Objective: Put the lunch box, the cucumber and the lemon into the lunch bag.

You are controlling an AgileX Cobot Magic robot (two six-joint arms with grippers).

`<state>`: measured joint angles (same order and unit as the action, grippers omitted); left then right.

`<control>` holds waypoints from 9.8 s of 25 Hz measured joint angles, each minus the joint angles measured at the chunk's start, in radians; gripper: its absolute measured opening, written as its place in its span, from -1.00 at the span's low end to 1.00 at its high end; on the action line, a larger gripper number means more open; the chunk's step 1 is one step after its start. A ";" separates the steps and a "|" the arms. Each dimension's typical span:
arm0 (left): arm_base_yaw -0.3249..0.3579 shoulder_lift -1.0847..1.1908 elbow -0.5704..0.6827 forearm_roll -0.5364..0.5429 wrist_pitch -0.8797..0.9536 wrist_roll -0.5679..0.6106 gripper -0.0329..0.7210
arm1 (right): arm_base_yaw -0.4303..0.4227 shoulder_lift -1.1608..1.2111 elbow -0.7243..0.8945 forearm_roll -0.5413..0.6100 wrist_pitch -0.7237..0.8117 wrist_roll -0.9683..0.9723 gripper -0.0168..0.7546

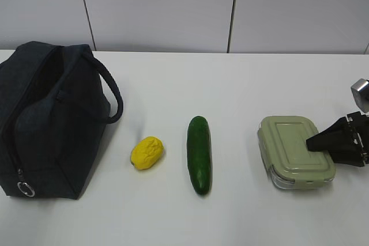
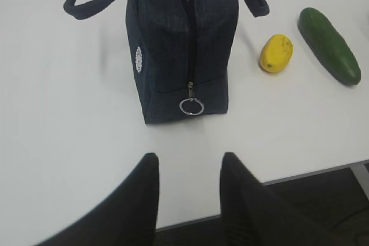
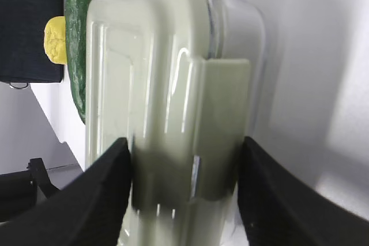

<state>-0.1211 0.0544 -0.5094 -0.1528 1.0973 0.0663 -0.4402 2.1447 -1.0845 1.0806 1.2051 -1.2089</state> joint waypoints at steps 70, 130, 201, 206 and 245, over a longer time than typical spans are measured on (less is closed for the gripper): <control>0.000 0.000 0.000 0.000 0.000 0.000 -0.28 | 0.000 0.000 0.000 -0.003 0.008 0.110 0.03; 0.000 0.000 0.000 0.000 0.000 0.000 -0.28 | 0.034 -0.056 0.000 -0.013 -0.046 0.179 -0.03; 0.000 0.629 -0.117 -0.136 -0.269 0.000 -0.08 | 0.158 -0.303 0.005 0.004 -0.062 0.342 -0.05; 0.000 0.728 -0.186 -0.106 -0.279 0.000 -0.08 | 0.191 -0.334 0.007 0.039 -0.055 0.352 -0.05; 0.053 1.428 -0.608 -0.027 -0.252 0.000 -0.04 | 0.433 -0.488 0.012 0.308 -0.048 0.382 -0.05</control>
<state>-0.0682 1.4821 -1.1175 -0.1794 0.8455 0.0663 -0.0075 1.6567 -1.0730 1.3891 1.1572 -0.8270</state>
